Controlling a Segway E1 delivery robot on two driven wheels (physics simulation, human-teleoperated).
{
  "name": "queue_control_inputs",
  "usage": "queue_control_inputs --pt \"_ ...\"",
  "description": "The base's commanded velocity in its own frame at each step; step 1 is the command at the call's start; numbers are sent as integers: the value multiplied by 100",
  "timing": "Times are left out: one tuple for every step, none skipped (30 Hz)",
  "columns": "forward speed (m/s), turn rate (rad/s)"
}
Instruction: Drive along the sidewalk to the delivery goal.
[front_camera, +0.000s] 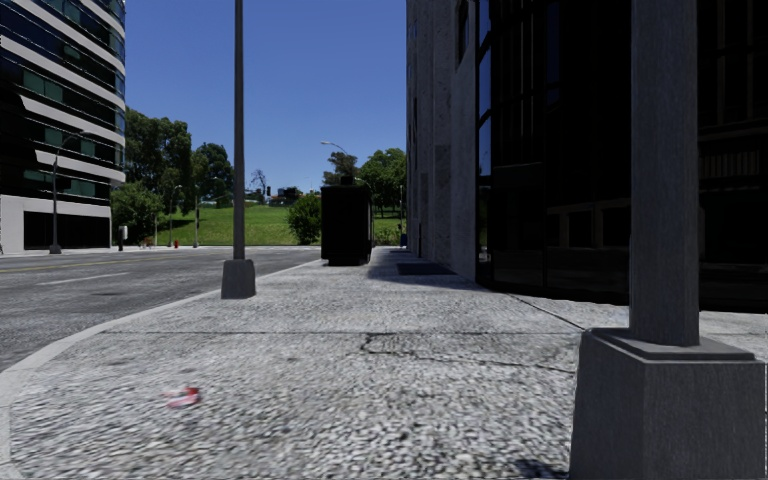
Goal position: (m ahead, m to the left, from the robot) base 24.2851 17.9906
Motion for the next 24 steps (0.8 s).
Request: queue_control_inputs --pt "200 0" --pt "200 0" --pt "200 0" --pt "200 0" --pt "200 0" --pt "200 0" --pt "200 0" --pt "200 0" --pt "200 0" --pt "200 0" --pt "200 0" --pt "200 0" --pt "200 0" --pt "200 0" --pt "200 0" --pt "200 0" --pt "200 0" --pt "200 0" --pt "200 0" --pt "200 0" --pt "200 0" --pt "200 0" --pt "200 0" --pt "200 0"
